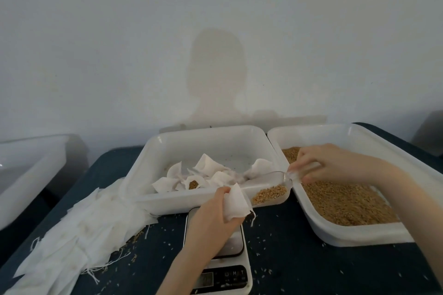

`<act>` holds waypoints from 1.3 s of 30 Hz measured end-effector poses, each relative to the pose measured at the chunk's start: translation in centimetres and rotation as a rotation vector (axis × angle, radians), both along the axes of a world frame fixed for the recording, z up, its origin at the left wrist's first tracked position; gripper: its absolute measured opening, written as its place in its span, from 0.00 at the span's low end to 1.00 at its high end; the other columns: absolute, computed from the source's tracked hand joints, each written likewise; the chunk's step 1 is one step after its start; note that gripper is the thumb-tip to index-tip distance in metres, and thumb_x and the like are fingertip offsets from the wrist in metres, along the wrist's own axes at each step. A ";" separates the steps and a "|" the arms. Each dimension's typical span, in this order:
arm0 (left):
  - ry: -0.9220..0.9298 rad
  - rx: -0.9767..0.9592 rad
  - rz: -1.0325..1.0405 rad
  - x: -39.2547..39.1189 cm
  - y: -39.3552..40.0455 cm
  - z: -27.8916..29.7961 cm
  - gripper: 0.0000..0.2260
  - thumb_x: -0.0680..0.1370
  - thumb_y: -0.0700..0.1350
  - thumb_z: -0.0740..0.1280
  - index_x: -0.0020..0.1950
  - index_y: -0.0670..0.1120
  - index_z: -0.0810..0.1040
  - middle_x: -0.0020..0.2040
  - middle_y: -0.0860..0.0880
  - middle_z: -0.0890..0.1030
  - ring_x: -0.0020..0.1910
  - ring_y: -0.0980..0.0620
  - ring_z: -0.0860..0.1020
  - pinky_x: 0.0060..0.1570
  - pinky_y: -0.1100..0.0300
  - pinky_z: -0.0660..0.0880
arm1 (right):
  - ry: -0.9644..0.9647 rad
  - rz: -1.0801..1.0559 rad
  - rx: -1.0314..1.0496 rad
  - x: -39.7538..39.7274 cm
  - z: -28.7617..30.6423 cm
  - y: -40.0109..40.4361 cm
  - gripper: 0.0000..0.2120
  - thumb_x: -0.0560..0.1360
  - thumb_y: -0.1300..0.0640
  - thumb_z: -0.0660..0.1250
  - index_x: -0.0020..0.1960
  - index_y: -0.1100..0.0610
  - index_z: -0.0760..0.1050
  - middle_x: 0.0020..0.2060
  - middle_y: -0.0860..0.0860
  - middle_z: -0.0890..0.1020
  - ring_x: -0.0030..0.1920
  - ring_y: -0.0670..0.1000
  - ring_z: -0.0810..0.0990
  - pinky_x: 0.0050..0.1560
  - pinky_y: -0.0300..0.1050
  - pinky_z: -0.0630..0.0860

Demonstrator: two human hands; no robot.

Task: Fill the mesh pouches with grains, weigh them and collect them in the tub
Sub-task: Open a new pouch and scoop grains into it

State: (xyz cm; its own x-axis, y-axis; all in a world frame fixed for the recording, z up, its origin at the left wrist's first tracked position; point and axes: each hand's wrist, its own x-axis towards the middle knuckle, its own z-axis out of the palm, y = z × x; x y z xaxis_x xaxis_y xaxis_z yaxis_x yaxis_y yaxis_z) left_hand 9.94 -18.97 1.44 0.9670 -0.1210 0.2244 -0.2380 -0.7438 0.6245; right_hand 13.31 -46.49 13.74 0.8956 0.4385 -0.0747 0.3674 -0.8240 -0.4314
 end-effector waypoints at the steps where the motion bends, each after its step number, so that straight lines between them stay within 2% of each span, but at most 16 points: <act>1: 0.000 0.022 0.003 -0.1 -0.2 0.0 0.29 0.72 0.64 0.65 0.68 0.62 0.56 0.50 0.66 0.69 0.46 0.65 0.70 0.44 0.71 0.66 | -0.014 0.010 -0.017 -0.1 0.2 0.4 0.10 0.73 0.48 0.71 0.42 0.31 0.75 0.49 0.36 0.78 0.53 0.35 0.76 0.61 0.41 0.71; 3: 0.011 0.051 0.025 -0.1 -0.5 -0.1 0.31 0.72 0.67 0.63 0.70 0.61 0.54 0.52 0.65 0.66 0.48 0.64 0.68 0.47 0.69 0.64 | -0.034 0.029 -0.069 -0.1 0.6 1.0 0.12 0.74 0.48 0.70 0.43 0.29 0.73 0.49 0.39 0.77 0.55 0.40 0.75 0.61 0.41 0.69; 6: 0.032 0.089 0.062 0.2 -0.6 -0.3 0.33 0.70 0.69 0.60 0.71 0.60 0.54 0.52 0.63 0.66 0.48 0.63 0.67 0.48 0.66 0.64 | -0.095 0.027 -0.178 -0.1 0.8 2.0 0.12 0.76 0.48 0.67 0.55 0.32 0.74 0.48 0.40 0.74 0.53 0.43 0.71 0.56 0.41 0.61; 9: 0.041 0.144 0.087 0.5 -0.6 -0.7 0.35 0.70 0.70 0.59 0.72 0.58 0.55 0.51 0.62 0.66 0.48 0.62 0.66 0.49 0.65 0.63 | -0.265 0.030 -0.362 -0.1 1.3 3.7 0.16 0.77 0.50 0.65 0.63 0.37 0.73 0.47 0.40 0.71 0.51 0.42 0.67 0.57 0.43 0.55; 12: 0.125 0.117 0.150 0.9 -0.7 -1.1 0.36 0.71 0.69 0.61 0.73 0.54 0.56 0.54 0.59 0.69 0.51 0.59 0.70 0.51 0.64 0.66 | -0.467 0.045 -0.485 -0.3 2.0 6.0 0.19 0.78 0.56 0.65 0.66 0.40 0.72 0.51 0.43 0.70 0.57 0.46 0.66 0.63 0.47 0.50; 14: 0.190 0.065 0.174 1.2 -0.8 -1.3 0.34 0.70 0.69 0.62 0.70 0.54 0.60 0.57 0.56 0.73 0.54 0.57 0.74 0.52 0.62 0.69 | -0.615 0.065 -0.510 -0.6 2.1 7.4 0.22 0.77 0.62 0.65 0.66 0.41 0.73 0.51 0.45 0.70 0.59 0.48 0.66 0.66 0.50 0.46; 16: 0.173 0.013 0.176 1.4 -0.7 -1.4 0.24 0.70 0.68 0.64 0.59 0.56 0.65 0.51 0.58 0.76 0.47 0.61 0.75 0.45 0.65 0.71 | -0.740 0.074 -0.550 -1.0 2.4 9.0 0.26 0.73 0.69 0.63 0.62 0.43 0.76 0.51 0.47 0.71 0.59 0.51 0.68 0.69 0.55 0.41; 17: 0.156 -0.011 0.183 1.3 -0.6 -1.3 0.19 0.70 0.67 0.65 0.51 0.58 0.66 0.46 0.60 0.75 0.43 0.63 0.75 0.40 0.67 0.70 | -0.797 0.079 -0.574 -1.2 2.4 9.9 0.26 0.70 0.70 0.63 0.59 0.44 0.78 0.51 0.48 0.72 0.59 0.52 0.69 0.71 0.58 0.42; 19: 0.123 -0.059 0.200 1.3 -0.3 -1.1 0.16 0.70 0.65 0.67 0.42 0.57 0.65 0.38 0.60 0.74 0.37 0.64 0.74 0.34 0.70 0.66 | -0.934 0.084 -0.631 -1.5 2.5 11.4 0.26 0.65 0.71 0.60 0.51 0.45 0.81 0.48 0.49 0.76 0.57 0.53 0.74 0.73 0.61 0.49; 22: 0.063 -0.074 0.221 1.1 0.0 -0.8 0.15 0.70 0.63 0.68 0.39 0.57 0.66 0.33 0.59 0.73 0.33 0.64 0.73 0.33 0.71 0.63 | -1.058 0.099 -0.744 -1.9 2.4 12.9 0.29 0.63 0.72 0.49 0.41 0.45 0.80 0.44 0.46 0.77 0.55 0.50 0.76 0.72 0.61 0.55; 25: 0.053 -0.053 0.228 0.8 0.2 -0.5 0.16 0.69 0.66 0.66 0.40 0.56 0.66 0.35 0.59 0.74 0.34 0.63 0.74 0.34 0.69 0.65 | -1.073 0.113 -0.789 -2.7 2.7 13.7 0.21 0.67 0.69 0.58 0.37 0.44 0.79 0.42 0.45 0.77 0.55 0.48 0.77 0.71 0.61 0.59; 27: 0.057 -0.042 0.233 0.8 0.2 -0.3 0.18 0.68 0.67 0.64 0.42 0.54 0.66 0.37 0.58 0.74 0.36 0.60 0.74 0.36 0.64 0.68 | -1.100 0.135 -0.820 -3.1 3.0 14.0 0.22 0.67 0.69 0.57 0.35 0.44 0.78 0.42 0.45 0.78 0.56 0.49 0.78 0.71 0.61 0.59; 30: 0.063 -0.033 0.243 0.9 0.2 0.2 0.22 0.69 0.67 0.64 0.49 0.51 0.68 0.38 0.57 0.72 0.38 0.58 0.73 0.38 0.61 0.70 | -1.171 0.133 -0.847 -3.3 2.7 13.8 0.25 0.65 0.70 0.50 0.35 0.44 0.78 0.44 0.46 0.79 0.58 0.50 0.77 0.71 0.62 0.57; 33: 0.047 -0.042 0.246 0.8 0.3 0.5 0.28 0.70 0.65 0.65 0.59 0.45 0.70 0.45 0.51 0.77 0.44 0.52 0.77 0.38 0.61 0.69 | -1.262 0.127 -0.830 -3.2 2.4 12.9 0.29 0.65 0.71 0.48 0.38 0.43 0.79 0.46 0.46 0.79 0.59 0.50 0.77 0.71 0.61 0.56; 36: 0.041 -0.147 0.201 1.1 0.7 0.8 0.18 0.72 0.59 0.69 0.50 0.46 0.71 0.39 0.52 0.73 0.42 0.52 0.76 0.35 0.65 0.66 | -1.303 0.103 -0.702 -2.7 2.4 11.4 0.22 0.62 0.67 0.60 0.43 0.43 0.81 0.46 0.47 0.80 0.55 0.51 0.79 0.69 0.59 0.64; 39: 0.035 -0.258 0.136 1.4 1.2 0.8 0.10 0.74 0.49 0.70 0.41 0.48 0.70 0.36 0.51 0.74 0.35 0.57 0.71 0.33 0.67 0.67 | -1.309 0.026 -0.574 -2.5 1.9 8.9 0.23 0.60 0.70 0.60 0.46 0.49 0.82 0.44 0.51 0.81 0.48 0.56 0.81 0.56 0.54 0.73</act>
State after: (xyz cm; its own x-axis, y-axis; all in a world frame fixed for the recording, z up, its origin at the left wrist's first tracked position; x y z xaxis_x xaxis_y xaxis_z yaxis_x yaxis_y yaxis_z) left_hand 11.39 -17.74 2.21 0.9781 0.0666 0.1970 -0.1221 -0.5829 0.8033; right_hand 10.84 -37.59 15.62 0.4489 0.6479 0.6153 0.2507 -0.7523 0.6092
